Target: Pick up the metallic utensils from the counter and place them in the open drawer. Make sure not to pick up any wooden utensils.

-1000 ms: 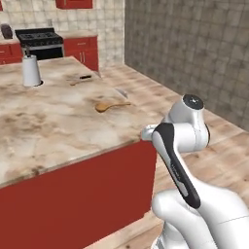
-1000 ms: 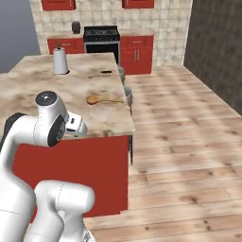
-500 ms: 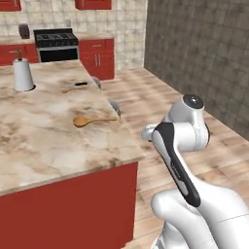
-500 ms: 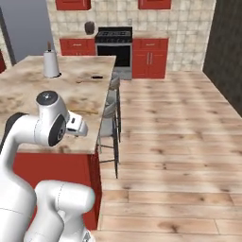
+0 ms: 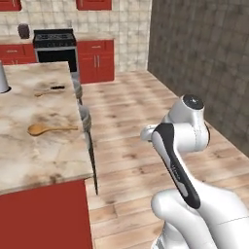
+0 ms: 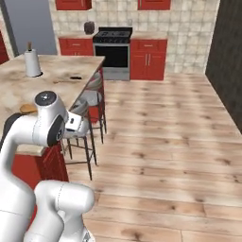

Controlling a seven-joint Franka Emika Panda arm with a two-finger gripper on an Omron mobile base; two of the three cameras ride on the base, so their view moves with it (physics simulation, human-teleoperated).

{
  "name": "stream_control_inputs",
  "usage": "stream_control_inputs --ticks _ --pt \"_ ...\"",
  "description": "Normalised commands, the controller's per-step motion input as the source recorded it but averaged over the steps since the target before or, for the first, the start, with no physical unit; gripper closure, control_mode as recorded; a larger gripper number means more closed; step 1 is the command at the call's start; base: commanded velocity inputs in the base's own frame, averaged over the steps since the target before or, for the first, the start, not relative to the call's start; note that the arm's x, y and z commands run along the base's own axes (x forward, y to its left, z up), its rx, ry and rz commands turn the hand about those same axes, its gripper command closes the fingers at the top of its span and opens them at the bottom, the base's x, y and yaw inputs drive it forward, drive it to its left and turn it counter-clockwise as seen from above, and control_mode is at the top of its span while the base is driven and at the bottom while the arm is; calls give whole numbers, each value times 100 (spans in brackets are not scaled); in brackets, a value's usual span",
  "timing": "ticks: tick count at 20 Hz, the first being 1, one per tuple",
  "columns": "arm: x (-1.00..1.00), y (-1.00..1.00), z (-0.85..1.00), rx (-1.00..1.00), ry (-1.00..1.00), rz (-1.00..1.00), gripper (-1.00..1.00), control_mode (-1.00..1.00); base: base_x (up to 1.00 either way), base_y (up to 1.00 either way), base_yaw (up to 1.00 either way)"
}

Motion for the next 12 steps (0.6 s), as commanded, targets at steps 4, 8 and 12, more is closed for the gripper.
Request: stream_control_inputs --ticks 4,8,12 --pt "0 0 0 0 0 0 -100 100 81 -98 47" --pt "0 0 0 0 0 0 -100 100 81 -86 56" --pt "0 0 0 0 0 0 -100 100 79 -83 59"
